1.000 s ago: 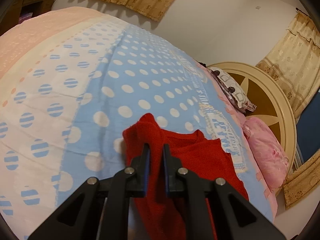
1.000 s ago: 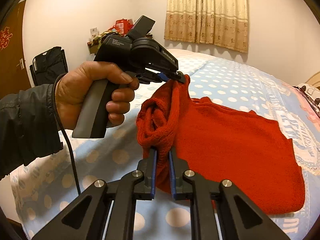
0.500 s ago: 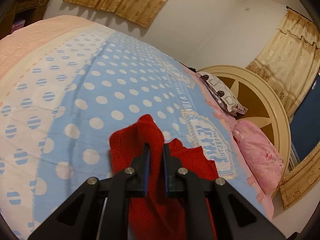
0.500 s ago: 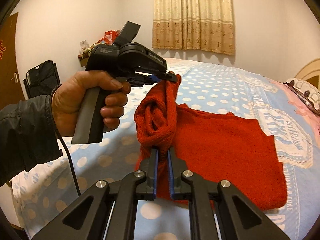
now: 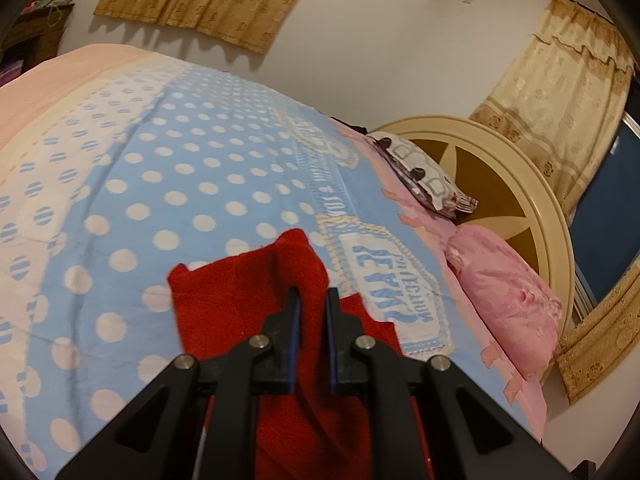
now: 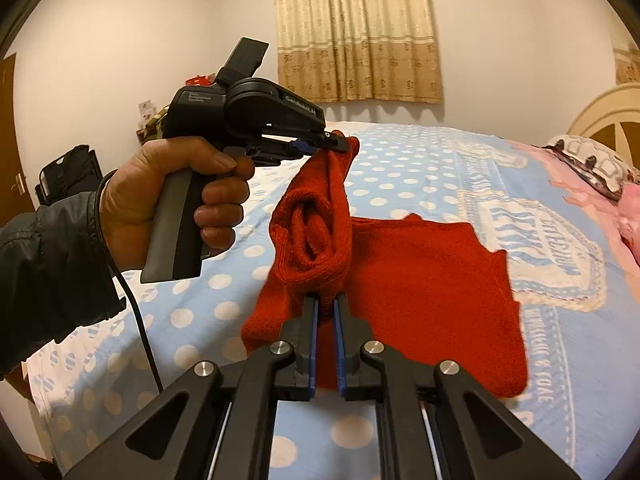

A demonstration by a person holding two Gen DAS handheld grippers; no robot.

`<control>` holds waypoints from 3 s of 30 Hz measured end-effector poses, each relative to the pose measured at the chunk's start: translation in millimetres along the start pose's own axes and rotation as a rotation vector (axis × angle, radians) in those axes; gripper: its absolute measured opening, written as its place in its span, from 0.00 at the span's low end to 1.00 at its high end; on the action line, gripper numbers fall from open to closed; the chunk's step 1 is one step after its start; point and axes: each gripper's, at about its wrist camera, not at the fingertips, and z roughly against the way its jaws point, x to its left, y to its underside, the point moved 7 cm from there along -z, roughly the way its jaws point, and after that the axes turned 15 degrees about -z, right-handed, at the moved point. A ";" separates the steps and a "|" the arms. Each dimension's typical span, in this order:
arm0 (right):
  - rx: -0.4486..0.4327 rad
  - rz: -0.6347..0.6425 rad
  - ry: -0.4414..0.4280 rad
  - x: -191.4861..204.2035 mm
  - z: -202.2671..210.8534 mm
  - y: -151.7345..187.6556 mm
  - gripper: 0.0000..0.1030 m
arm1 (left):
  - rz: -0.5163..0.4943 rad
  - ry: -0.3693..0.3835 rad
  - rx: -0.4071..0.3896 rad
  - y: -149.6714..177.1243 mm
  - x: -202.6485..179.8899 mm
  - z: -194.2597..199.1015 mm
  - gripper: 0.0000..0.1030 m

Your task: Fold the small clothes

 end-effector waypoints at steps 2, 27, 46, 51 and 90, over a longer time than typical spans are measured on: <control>0.000 -0.018 0.005 -7.3 4.0 1.7 0.06 | -0.016 0.010 0.006 -2.0 -11.1 -7.1 0.11; 0.072 -0.339 0.018 -109.7 16.9 19.5 0.04 | -0.173 0.008 0.179 14.2 -92.1 -106.0 0.11; 0.105 -0.553 0.037 -152.4 16.6 27.4 0.04 | -0.296 -0.026 0.260 31.8 -127.4 -147.9 0.11; 0.099 -0.601 0.049 -163.9 16.0 29.0 0.00 | -0.331 -0.048 0.264 31.8 -132.7 -151.9 0.12; 0.210 -0.437 0.073 -145.1 -44.2 -45.0 0.42 | -0.228 -0.162 0.079 128.2 -43.4 -3.2 0.85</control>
